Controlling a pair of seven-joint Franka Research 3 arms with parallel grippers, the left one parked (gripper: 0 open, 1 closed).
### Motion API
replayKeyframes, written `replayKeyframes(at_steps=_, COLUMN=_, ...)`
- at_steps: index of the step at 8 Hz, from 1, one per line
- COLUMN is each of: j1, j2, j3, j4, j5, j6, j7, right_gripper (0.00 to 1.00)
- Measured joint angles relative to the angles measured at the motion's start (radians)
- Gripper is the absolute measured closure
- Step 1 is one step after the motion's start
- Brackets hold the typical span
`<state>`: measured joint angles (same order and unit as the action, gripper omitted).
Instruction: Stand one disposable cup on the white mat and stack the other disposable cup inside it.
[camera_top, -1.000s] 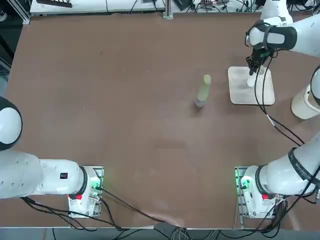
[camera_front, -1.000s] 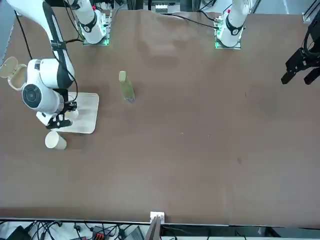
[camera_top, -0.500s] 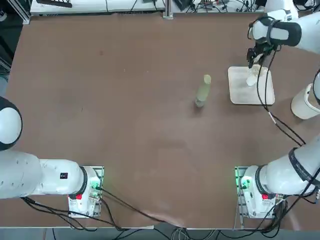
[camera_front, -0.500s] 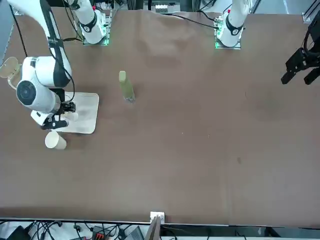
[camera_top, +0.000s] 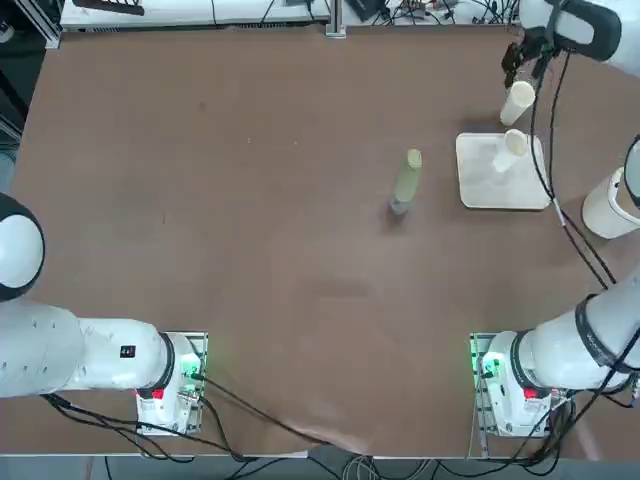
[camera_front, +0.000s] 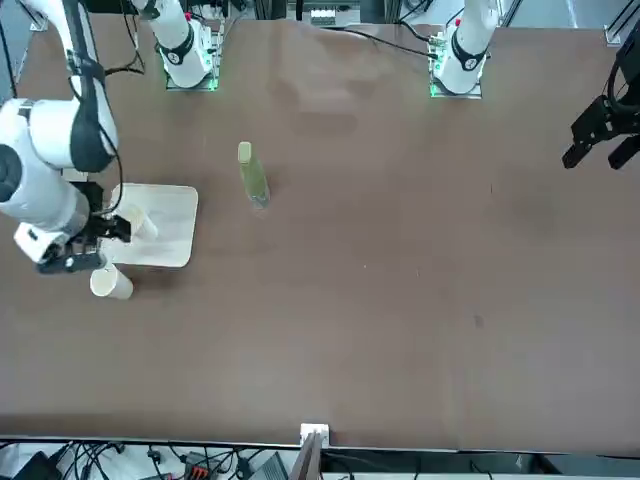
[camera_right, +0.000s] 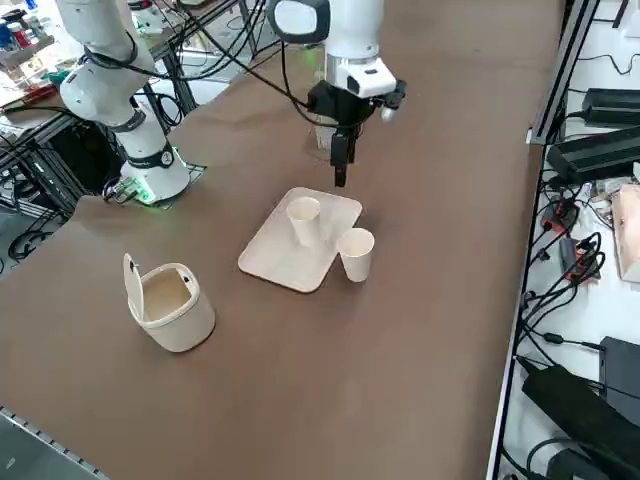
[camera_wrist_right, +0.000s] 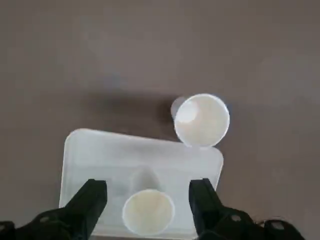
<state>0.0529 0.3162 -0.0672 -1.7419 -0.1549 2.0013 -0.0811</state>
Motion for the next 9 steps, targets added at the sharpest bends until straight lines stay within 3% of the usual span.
replayKeyframes(at_steps=3, j1=-0.034, j2=0.154, j3=-0.001, j4=0.092, j5=0.001, j6=0.044, j7=0.000, right_gripper=0.01)
replayKeyframes(at_steps=6, j1=-0.056, j2=0.227, j3=-0.001, j4=0.107, j5=0.001, j6=0.111, j7=0.000, right_gripper=0.04)
replayKeyframes(at_steps=8, j1=-0.065, j2=0.250, j3=-0.001, j4=0.108, j5=0.001, j6=0.114, j7=0.000, right_gripper=0.15)
replayKeyframes(at_steps=9, j1=-0.073, j2=0.262, j3=-0.001, j4=0.108, j5=0.001, j6=0.114, j7=0.000, right_gripper=0.37)
